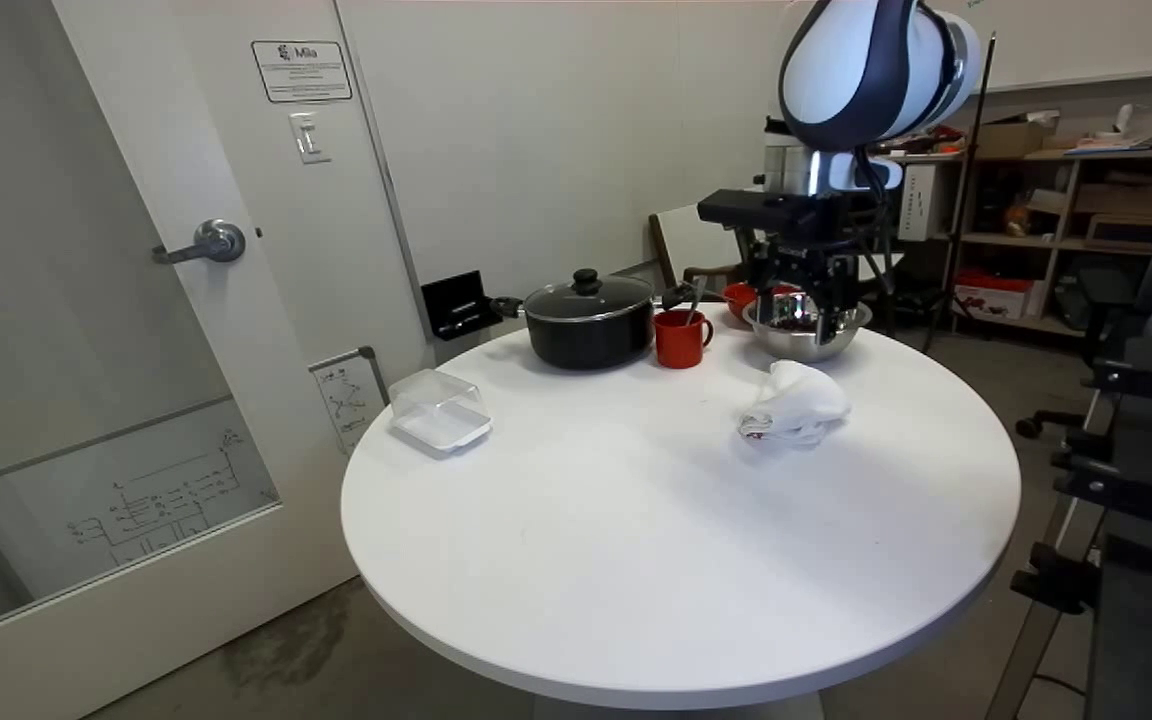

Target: Use the towel to wipe the table

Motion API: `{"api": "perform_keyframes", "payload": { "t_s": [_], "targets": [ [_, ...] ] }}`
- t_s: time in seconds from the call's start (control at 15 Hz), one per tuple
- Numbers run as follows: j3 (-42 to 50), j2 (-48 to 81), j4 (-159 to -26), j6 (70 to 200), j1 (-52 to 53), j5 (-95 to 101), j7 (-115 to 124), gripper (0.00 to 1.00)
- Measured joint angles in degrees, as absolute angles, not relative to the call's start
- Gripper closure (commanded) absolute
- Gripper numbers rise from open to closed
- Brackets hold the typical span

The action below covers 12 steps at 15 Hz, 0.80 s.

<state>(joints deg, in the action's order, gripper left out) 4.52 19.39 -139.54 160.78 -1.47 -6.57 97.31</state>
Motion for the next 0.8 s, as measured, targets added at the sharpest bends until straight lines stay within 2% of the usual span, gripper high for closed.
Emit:
{"api": "perform_keyframes", "payload": {
  "t_s": [0.8],
  "targets": [
    [8.37,31.84,-131.29,159.55,0.20,-8.59,96.74,0.00]
  ]
}}
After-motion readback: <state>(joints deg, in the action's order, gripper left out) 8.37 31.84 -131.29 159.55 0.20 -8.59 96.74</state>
